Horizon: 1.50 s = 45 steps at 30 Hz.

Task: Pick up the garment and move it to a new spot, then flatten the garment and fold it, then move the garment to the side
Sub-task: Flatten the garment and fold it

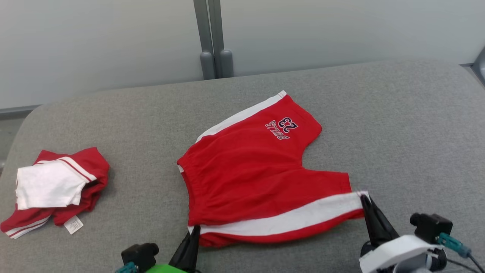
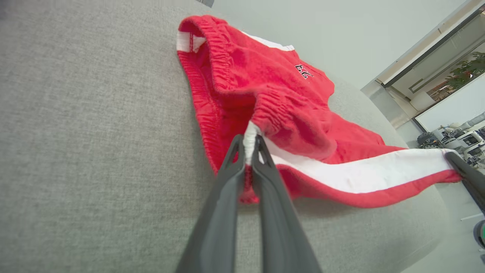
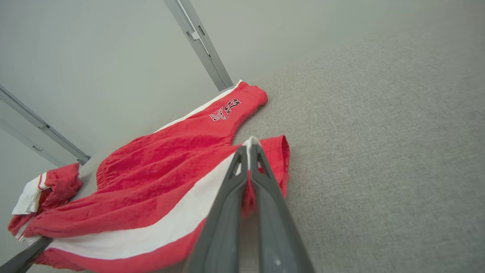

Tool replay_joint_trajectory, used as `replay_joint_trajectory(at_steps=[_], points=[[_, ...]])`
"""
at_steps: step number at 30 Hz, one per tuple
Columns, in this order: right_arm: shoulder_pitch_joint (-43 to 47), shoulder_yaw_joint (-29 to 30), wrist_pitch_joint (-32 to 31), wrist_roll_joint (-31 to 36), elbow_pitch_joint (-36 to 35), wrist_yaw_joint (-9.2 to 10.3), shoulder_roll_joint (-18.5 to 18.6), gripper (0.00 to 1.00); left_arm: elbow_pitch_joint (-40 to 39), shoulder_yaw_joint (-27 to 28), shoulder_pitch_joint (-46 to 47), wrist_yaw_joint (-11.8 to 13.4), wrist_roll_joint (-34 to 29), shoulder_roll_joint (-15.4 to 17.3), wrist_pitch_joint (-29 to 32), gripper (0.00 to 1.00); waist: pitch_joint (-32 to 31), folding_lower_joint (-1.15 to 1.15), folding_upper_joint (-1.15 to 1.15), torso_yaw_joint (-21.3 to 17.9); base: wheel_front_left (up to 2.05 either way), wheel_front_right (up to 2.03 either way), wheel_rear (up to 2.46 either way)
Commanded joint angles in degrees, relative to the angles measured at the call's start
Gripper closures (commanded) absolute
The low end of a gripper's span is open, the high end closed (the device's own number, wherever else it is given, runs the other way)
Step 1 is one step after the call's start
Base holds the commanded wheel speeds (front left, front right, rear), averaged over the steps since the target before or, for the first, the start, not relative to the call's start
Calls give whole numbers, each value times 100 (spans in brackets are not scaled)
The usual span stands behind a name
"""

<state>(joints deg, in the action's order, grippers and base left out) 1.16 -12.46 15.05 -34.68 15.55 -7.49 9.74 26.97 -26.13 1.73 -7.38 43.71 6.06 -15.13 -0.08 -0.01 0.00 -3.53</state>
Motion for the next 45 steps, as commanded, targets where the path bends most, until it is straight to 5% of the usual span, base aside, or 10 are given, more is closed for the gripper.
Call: replay_joint_trajectory(at_steps=[1, 10, 20, 26, 36, 37, 39, 40, 45], points=[[-284, -10, 19, 37, -19, -1, -4, 100, -103, -35, 266, -20, 53, 47, -1, 100, 204, 1, 0, 82, 0, 0, 0], [-2213, -76, 18, 223, 546, -1, 14, 100, -249, 74, 1684, -20, -49, -90, -2, 100, 1222, 1, 0, 350, 0, 0, 0], [-4323, 81, 18, 719, 1841, -1, 156, 100, 220, 823, 2833, -20, -489, -304, -2, 100, 2235, 1, 0, 663, 0, 0, 0], [-5204, 84, 18, 960, 2454, -1, 253, 100, 352, 467, 3243, -17, -57, -309, -1, 100, 2651, 1, 0, 868, 0, 0, 0], [-6122, 199, 18, 1453, 3425, -1, 277, 100, 307, -42, 3806, 335, 230, -305, -2, 100, 3010, 1, 0, 1108, 0, 0, 0], [-6204, 279, 18, 1514, 3495, -1, 280, 100, 303, -58, 3803, 389, 274, -306, -2, 94, 3024, 1, 0, 1106, 0, 0, 0], [-6324, 340, 18, 1663, 3562, -1, 216, 0, 268, -18, 3776, 526, 299, -306, -2, 24, 3068, 1, 0, 1054, 0, 0, 0], [-6334, 364, 18, 1682, 3565, -1, 180, 0, 263, -15, 3741, 582, 330, -306, -2, 0, 3081, 1, 0, 1033, 0, 0, 0], [-6129, 369, 18, 1687, 3405, -1, 183, 0, 107, 101, 3495, 864, 155, -306, -2, 0, 3014, 1, 0, 975, 0, 0, 0]])
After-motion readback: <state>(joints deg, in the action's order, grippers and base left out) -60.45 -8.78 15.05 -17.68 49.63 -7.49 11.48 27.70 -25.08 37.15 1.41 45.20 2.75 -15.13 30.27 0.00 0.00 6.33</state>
